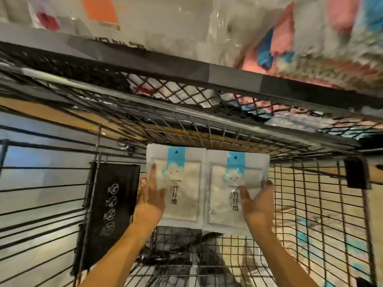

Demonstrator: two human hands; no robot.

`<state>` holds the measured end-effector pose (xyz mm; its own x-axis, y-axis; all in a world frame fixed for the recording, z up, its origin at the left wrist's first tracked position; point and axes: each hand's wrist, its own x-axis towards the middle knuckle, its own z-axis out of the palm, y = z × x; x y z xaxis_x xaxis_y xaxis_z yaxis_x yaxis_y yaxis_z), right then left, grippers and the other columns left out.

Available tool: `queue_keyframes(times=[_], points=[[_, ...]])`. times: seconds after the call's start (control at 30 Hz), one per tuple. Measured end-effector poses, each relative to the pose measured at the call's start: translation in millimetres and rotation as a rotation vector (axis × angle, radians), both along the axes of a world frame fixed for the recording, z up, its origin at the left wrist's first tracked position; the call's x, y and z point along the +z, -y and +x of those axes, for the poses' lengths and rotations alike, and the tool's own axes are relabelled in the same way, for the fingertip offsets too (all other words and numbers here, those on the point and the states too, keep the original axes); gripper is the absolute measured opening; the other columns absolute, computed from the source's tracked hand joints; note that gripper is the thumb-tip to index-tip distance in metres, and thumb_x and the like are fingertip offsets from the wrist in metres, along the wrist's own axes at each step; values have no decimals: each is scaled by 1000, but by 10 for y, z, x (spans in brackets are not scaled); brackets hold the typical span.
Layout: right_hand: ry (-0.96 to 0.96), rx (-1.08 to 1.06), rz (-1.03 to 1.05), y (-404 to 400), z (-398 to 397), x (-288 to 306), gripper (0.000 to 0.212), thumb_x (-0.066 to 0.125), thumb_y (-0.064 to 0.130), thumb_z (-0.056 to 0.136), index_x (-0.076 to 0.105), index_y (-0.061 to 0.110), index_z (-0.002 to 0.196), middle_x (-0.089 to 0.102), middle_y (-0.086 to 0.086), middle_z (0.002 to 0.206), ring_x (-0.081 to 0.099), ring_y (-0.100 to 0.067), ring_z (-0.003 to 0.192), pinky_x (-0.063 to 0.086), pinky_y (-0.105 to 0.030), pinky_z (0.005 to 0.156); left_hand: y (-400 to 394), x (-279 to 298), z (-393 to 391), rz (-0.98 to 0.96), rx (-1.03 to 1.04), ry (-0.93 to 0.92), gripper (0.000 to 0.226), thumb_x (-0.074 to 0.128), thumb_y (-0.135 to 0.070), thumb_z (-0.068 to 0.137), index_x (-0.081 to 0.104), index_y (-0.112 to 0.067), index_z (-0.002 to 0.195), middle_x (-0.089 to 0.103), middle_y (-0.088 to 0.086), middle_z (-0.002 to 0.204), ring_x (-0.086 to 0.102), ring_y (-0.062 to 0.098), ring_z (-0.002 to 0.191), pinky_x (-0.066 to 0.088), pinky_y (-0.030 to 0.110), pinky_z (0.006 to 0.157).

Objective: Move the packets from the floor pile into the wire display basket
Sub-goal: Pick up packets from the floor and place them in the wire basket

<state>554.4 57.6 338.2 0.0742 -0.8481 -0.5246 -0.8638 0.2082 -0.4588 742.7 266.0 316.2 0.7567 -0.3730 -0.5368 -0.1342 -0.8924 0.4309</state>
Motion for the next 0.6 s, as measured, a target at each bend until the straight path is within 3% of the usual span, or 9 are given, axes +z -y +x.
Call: queue_keyframes(times=[0.07,0.1,0.17,0.23,0.4,0.47,0.6], points=[[-89,73,-89,-22,23,-44,66,80,33,86,37,13,133,49,-13,132,57,-34,115,57,-51,95,33,-62,-66,163,-134,50,61,32,-33,102,25,-16,160,45,38,145,50,52,132,47,58,103],[-145,118,-127,-37,24,-55,74,80,37,85,36,8,138,47,-16,133,55,-37,116,55,-54,97,74,-49,-63,226,-178,66,61,27,-33,104,19,-16,162,35,39,152,42,50,139,43,56,108],[-267,207,-173,-44,16,-35,86,78,44,86,32,2,146,45,-22,137,49,-40,124,47,-54,106,104,-60,-67,288,-223,36,62,22,-37,110,-3,-21,164,-4,23,169,8,37,157,19,46,124],[-341,309,-195,-18,5,32,95,73,52,89,23,4,154,39,-24,148,39,-41,137,36,-53,116,130,-16,-61,271,-222,52,66,25,-39,110,-8,-20,163,-17,12,169,-3,31,158,13,43,127],[-342,545,-254,126,-77,362,84,43,63,98,21,12,161,27,-22,165,28,-39,151,27,-53,123,66,229,-46,186,-403,255,68,19,-43,104,24,-5,161,15,23,167,20,39,155,22,49,124],[-351,620,-274,181,-86,598,80,36,63,101,19,16,163,20,-18,168,18,-35,156,17,-49,127,104,468,-18,234,-433,254,72,10,-47,102,21,-8,162,14,19,169,17,35,156,18,47,125],[-347,740,-343,279,-104,1144,77,29,66,102,20,20,163,15,-11,171,8,-28,159,8,-46,128,210,1062,-28,275,-479,327,66,19,-46,106,16,-13,163,20,16,168,23,32,154,26,44,124]])
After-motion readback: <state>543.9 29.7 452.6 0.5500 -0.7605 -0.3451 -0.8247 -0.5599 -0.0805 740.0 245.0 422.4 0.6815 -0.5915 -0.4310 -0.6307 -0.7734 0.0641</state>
